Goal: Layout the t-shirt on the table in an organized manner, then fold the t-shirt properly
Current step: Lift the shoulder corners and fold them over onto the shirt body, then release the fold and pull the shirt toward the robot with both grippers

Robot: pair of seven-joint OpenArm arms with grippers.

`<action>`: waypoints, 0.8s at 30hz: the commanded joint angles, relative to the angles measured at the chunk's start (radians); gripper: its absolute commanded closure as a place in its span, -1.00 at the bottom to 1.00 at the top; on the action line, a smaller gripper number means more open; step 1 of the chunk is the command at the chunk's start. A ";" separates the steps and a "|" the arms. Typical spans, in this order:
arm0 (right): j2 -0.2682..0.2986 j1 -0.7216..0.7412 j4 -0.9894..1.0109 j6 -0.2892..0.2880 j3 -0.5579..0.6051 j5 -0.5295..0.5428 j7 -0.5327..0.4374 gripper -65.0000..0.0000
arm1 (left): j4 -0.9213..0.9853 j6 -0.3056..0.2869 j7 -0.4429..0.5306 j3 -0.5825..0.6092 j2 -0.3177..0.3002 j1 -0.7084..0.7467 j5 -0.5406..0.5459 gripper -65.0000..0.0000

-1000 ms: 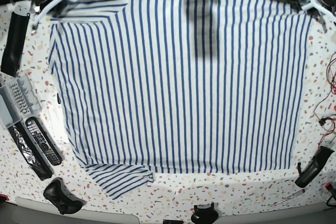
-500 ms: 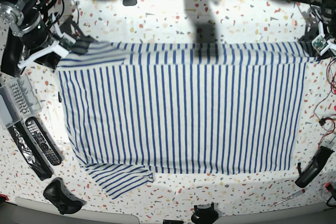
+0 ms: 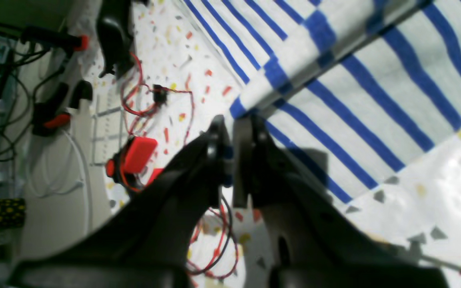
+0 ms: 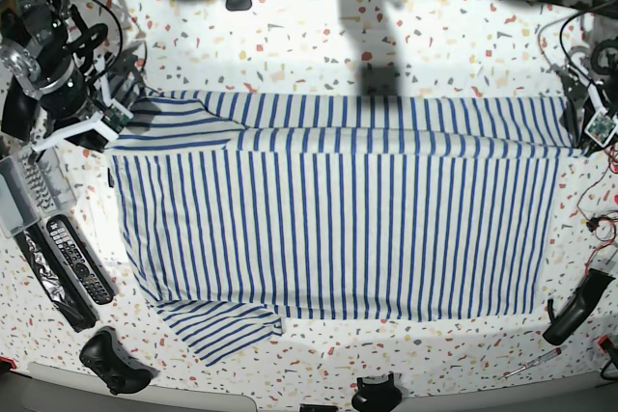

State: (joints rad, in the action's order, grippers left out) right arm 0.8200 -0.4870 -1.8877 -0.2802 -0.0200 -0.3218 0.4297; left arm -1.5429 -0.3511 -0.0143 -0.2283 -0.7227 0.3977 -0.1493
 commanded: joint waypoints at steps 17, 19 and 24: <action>0.019 0.105 0.120 0.018 -0.005 0.085 -0.027 1.00 | 0.262 0.078 0.015 0.231 0.025 -0.289 0.020 1.00; 0.019 0.136 0.144 0.017 -0.005 0.111 -0.027 1.00 | 0.277 0.078 0.015 0.231 0.034 -0.301 0.020 1.00; 0.019 0.193 0.175 -0.041 -0.005 0.124 -0.034 1.00 | 0.280 0.078 0.015 0.231 0.038 -0.301 0.020 1.00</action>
State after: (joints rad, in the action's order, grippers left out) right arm 0.8143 -0.3042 -1.7039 -0.3416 -0.0128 -0.1848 0.3992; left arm -1.2518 -0.2920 -0.0105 0.0132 -0.6598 0.1093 -0.1341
